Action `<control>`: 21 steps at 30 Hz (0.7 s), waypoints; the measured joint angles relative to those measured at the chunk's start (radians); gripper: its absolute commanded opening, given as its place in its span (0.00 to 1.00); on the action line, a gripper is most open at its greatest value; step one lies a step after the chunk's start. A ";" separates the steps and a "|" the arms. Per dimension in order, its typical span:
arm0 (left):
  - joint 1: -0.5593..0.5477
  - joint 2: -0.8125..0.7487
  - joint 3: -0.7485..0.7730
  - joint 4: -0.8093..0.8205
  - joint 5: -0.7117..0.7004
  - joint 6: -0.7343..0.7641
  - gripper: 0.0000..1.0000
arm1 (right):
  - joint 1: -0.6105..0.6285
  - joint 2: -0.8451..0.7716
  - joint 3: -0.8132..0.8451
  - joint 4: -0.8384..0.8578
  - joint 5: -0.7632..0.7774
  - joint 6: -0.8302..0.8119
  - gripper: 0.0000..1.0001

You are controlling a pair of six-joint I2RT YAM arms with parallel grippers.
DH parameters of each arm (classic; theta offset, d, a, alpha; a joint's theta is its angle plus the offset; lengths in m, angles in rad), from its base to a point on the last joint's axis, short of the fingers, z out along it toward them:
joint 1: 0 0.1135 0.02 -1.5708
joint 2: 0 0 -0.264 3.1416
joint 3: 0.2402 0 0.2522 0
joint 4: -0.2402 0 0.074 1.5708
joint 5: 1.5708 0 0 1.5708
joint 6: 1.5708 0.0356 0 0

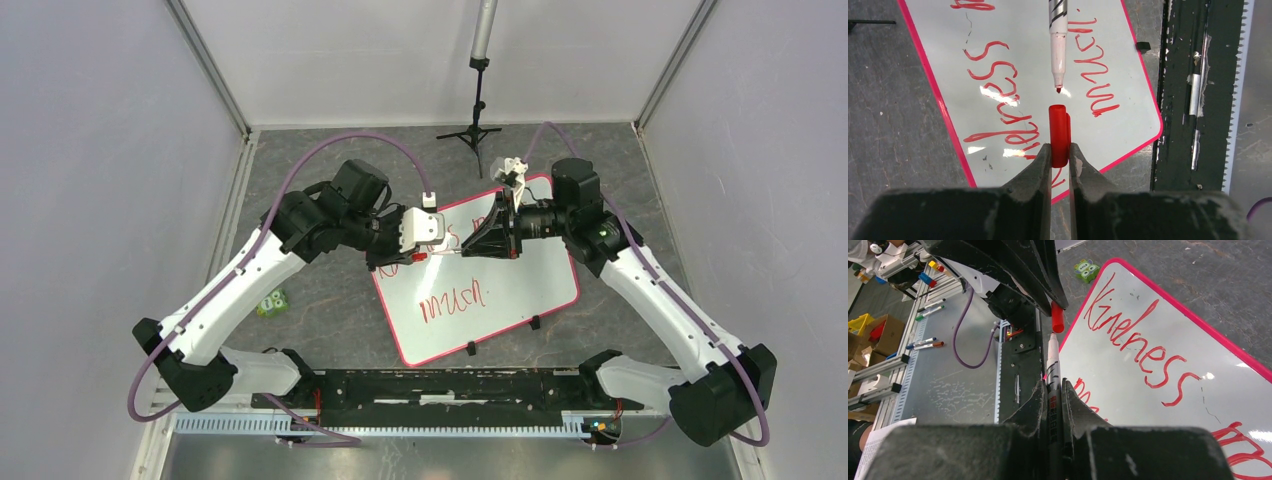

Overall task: Write a sentence on the whiteboard
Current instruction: Insert the whiteboard marker without the cap into the pen cap.

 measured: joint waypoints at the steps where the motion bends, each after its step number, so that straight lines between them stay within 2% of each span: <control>1: 0.000 0.000 0.000 0.000 0.006 0.000 0.02 | 0.001 0.001 0.000 0.003 0.000 0.002 0.01; 21: -0.008 0.016 0.034 0.000 0.059 -0.017 0.02 | 0.013 0.012 0.000 0.008 -0.003 0.012 0.01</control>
